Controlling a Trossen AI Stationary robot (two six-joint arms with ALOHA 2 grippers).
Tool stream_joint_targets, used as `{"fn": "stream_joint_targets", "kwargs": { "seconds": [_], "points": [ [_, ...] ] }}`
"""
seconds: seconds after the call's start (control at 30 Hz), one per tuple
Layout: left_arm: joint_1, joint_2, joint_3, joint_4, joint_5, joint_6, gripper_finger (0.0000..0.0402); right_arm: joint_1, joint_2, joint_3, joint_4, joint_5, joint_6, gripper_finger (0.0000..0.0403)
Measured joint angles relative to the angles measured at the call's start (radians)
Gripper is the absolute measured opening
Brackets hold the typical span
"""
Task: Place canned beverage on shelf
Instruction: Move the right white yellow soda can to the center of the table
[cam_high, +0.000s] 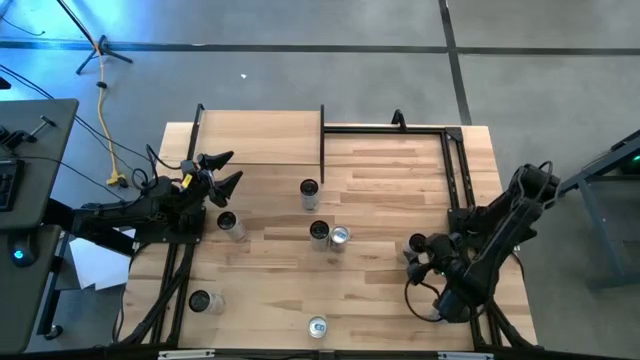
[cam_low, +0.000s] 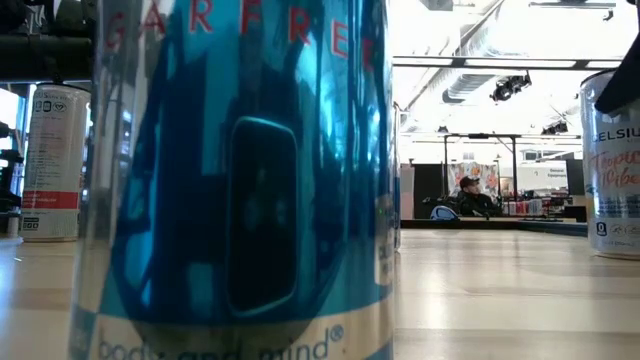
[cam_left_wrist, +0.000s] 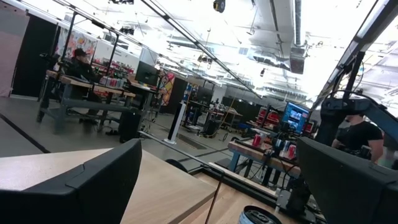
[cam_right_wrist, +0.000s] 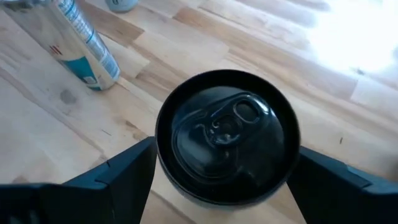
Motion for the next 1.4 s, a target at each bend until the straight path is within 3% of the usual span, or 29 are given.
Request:
{"fn": "stream_joint_targets", "kwargs": {
  "seconds": [0.13,0.33,0.73,0.9,1.17,1.4],
  "points": [
    [0.000,0.000,0.000,0.000,0.000,0.000,0.0400,-0.018,0.018,0.000,0.013,0.037,-0.035,0.0300],
    [0.000,0.000,0.000,0.000,0.000,0.000,0.0400,-0.060,0.019,0.000,0.013,0.141,-0.081,0.0244],
    [0.000,0.000,0.000,0.000,0.000,0.000,0.0400,-0.214,0.002,0.007,0.047,0.307,-0.284,0.0244],
    [0.000,0.000,0.000,0.000,0.000,0.000,0.0400,-0.336,0.001,0.049,0.137,0.311,-0.548,0.0251],
    [0.000,0.000,0.000,0.000,0.000,0.000,0.0400,-0.518,0.001,0.115,0.580,0.250,-1.184,0.0252],
    [0.000,0.000,0.000,0.000,0.000,0.000,0.0400,-0.653,0.009,0.116,0.883,0.125,-1.454,0.0253]
  ]
}}
